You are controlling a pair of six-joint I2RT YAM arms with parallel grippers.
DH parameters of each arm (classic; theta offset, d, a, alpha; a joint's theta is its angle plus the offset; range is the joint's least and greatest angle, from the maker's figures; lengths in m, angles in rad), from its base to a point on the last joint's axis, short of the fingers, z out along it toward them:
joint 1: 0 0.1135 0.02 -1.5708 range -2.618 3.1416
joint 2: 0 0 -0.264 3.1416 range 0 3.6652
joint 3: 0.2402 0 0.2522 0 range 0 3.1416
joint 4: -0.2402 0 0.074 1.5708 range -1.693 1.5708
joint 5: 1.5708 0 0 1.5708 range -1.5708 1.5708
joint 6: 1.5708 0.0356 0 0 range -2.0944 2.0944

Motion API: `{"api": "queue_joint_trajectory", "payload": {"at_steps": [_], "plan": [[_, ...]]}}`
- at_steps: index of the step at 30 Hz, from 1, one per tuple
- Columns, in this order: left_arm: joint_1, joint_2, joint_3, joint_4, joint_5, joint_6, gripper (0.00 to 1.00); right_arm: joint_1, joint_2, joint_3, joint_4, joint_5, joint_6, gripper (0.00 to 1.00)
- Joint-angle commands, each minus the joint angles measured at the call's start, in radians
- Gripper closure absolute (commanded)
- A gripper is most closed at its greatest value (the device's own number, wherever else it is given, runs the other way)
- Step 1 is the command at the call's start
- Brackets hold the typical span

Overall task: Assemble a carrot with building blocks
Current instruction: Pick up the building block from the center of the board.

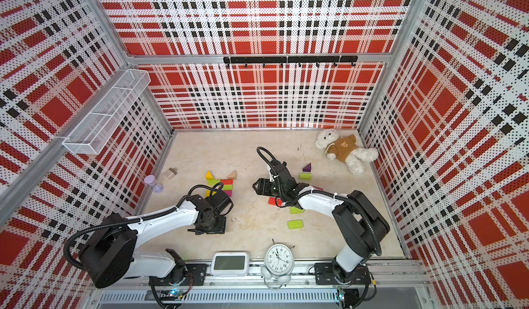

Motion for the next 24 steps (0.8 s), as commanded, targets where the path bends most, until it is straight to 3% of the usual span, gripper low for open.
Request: {"api": "queue_joint_trajectory", "payload": {"at_steps": [1, 13, 24], "plan": [[0.006, 0.017, 0.021, 0.013, 0.006, -0.001, 0.32, -0.002, -0.022, -0.015, 0.05, 0.003, 0.011, 0.3], [0.011, 0.013, 0.048, 0.035, -0.018, 0.002, 0.36, -0.002, -0.02, 0.021, 0.006, 0.007, -0.006, 0.31], [0.071, 0.071, 0.092, 0.081, -0.024, 0.055, 0.37, -0.003, -0.033, 0.013, 0.006, 0.011, -0.007, 0.31]]}}
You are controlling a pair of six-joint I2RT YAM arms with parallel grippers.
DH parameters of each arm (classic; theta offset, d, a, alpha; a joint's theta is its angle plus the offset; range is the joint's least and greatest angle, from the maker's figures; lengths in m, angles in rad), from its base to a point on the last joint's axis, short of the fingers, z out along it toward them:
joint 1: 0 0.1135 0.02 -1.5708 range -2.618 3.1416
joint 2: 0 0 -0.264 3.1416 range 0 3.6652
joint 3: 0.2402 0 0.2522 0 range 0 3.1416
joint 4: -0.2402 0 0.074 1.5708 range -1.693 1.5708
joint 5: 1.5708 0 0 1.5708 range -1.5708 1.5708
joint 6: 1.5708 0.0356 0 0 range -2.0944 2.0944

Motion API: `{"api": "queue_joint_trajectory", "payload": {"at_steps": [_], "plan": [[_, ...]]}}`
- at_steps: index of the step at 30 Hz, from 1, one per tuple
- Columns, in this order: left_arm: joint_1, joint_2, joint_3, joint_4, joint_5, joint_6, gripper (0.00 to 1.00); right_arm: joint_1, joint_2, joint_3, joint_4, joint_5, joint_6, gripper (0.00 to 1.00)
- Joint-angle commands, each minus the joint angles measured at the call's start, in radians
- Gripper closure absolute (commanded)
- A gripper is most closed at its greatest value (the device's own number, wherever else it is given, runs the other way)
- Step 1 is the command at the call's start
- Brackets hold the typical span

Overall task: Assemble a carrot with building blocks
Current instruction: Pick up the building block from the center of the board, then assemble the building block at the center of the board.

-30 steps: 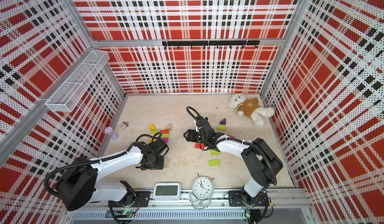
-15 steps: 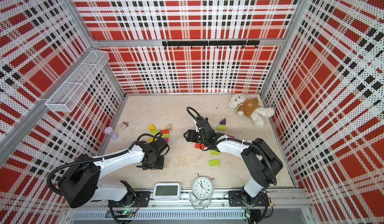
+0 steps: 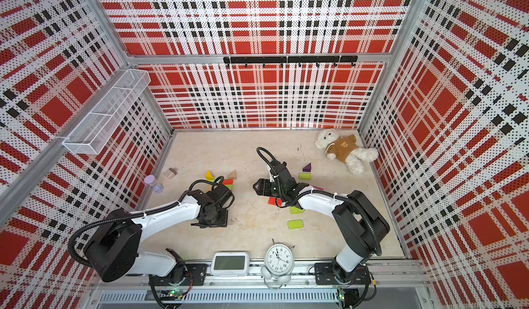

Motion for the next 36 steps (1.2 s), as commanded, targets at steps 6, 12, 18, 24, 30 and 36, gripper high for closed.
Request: {"api": "queue_joint_trajectory", "payload": {"at_steps": [6, 12, 18, 24, 30, 36], "plan": [[0.062, 0.071, 0.057, 0.06, -0.013, 0.059, 0.37, -0.004, -0.03, 0.018, 0.02, 0.016, -0.007, 0.31], [0.084, 0.115, 0.09, 0.086, -0.017, 0.082, 0.37, -0.006, -0.032, 0.019, 0.02, 0.023, -0.007, 0.31], [0.103, 0.153, 0.12, 0.088, -0.027, 0.11, 0.37, -0.006, -0.026, 0.014, 0.019, 0.024, -0.003, 0.31], [0.122, 0.173, 0.13, 0.093, -0.029, 0.13, 0.37, -0.008, -0.026, 0.013, 0.019, 0.027, -0.003, 0.31], [0.148, 0.178, 0.136, 0.097, -0.04, 0.147, 0.37, -0.008, -0.019, 0.017, 0.02, 0.025, 0.0, 0.31], [0.157, 0.199, 0.157, 0.096, -0.049, 0.167, 0.37, -0.007, -0.014, 0.018, 0.023, 0.021, 0.004, 0.31]]}}
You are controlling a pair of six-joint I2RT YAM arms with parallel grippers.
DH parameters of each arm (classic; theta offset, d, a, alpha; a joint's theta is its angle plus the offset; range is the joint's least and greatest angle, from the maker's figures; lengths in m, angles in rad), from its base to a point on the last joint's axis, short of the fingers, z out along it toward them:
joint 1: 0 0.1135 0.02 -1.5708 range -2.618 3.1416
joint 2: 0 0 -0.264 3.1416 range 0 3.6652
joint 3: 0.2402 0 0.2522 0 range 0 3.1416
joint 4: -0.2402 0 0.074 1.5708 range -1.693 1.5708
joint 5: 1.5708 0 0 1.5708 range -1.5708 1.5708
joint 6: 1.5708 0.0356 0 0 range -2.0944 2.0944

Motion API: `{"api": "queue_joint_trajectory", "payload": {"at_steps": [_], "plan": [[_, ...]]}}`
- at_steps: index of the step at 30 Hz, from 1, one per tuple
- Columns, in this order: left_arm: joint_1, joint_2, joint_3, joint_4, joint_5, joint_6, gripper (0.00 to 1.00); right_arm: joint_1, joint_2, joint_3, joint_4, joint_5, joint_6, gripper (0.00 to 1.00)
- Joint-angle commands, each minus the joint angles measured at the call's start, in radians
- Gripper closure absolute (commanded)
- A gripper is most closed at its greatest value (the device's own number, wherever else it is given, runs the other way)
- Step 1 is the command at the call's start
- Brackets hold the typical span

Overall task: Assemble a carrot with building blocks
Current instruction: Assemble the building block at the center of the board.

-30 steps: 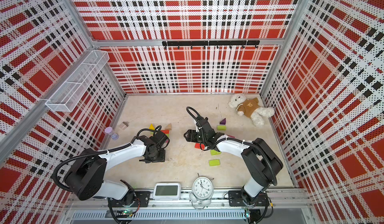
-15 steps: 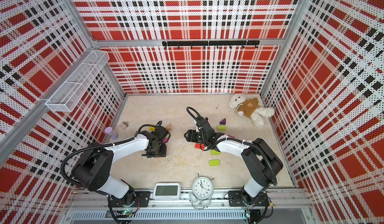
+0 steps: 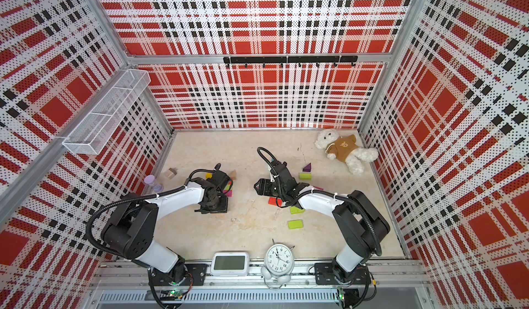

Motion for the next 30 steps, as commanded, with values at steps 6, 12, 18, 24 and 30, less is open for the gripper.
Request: {"api": "queue_joint_trajectory", "payload": {"at_steps": [6, 12, 18, 24, 30], "plan": [[0.011, 0.051, 0.036, 0.033, -0.03, 0.027, 0.37, -0.003, -0.011, 0.018, 0.03, 0.01, 0.006, 0.31], [0.012, 0.058, 0.045, 0.034, -0.035, 0.038, 0.37, -0.003, -0.009, 0.02, 0.03, 0.011, 0.006, 0.31], [0.019, 0.064, 0.059, 0.024, -0.043, 0.047, 0.37, -0.003, -0.001, 0.024, 0.03, 0.008, 0.008, 0.31], [0.027, 0.063, 0.057, 0.025, -0.046, 0.044, 0.37, -0.003, 0.006, 0.028, 0.031, 0.006, 0.009, 0.31], [0.032, 0.066, 0.061, 0.025, -0.044, 0.045, 0.37, -0.003, 0.008, 0.03, 0.03, 0.007, 0.009, 0.31]]}}
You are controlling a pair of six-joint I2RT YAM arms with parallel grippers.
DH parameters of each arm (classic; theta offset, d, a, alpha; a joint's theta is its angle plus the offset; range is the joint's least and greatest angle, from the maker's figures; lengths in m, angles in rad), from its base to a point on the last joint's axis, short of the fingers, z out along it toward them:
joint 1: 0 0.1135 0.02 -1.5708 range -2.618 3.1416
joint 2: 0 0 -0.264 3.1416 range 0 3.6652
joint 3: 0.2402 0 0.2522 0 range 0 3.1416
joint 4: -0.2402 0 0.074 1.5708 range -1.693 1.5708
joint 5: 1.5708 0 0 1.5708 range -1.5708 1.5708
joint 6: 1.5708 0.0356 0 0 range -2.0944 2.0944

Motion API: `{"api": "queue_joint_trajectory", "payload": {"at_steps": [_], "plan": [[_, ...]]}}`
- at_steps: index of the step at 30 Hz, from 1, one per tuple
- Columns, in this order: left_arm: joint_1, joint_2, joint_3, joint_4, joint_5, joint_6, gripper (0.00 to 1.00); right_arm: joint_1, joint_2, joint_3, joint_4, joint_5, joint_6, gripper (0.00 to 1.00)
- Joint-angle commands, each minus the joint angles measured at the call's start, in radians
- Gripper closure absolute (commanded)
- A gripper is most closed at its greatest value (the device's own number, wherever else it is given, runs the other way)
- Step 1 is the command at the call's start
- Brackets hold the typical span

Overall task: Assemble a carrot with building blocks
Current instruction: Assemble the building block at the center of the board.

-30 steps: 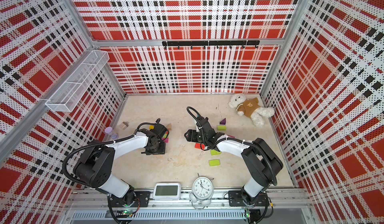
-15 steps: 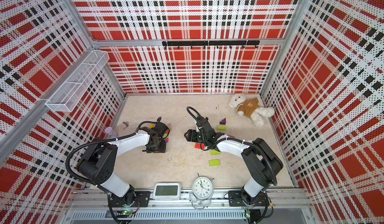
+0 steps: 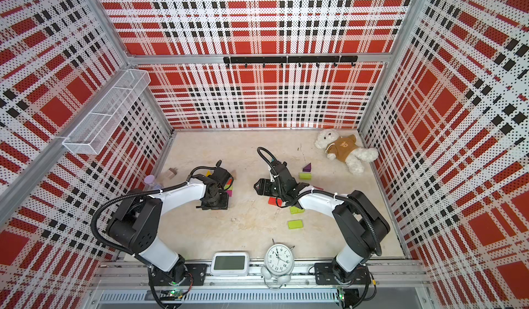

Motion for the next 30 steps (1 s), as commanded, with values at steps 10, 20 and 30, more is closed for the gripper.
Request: {"api": "queue_joint_trajectory", "payload": {"at_steps": [10, 20, 30], "plan": [[0.019, 0.024, 0.018, 0.024, -0.028, 0.005, 0.37, -0.004, 0.007, 0.03, 0.028, 0.006, 0.009, 0.31], [0.023, 0.026, 0.022, 0.024, -0.031, 0.008, 0.37, -0.003, 0.005, 0.027, 0.029, 0.007, 0.009, 0.31], [0.025, 0.031, 0.028, 0.027, -0.033, 0.011, 0.37, -0.003, 0.004, 0.023, 0.029, 0.007, 0.01, 0.31]]}}
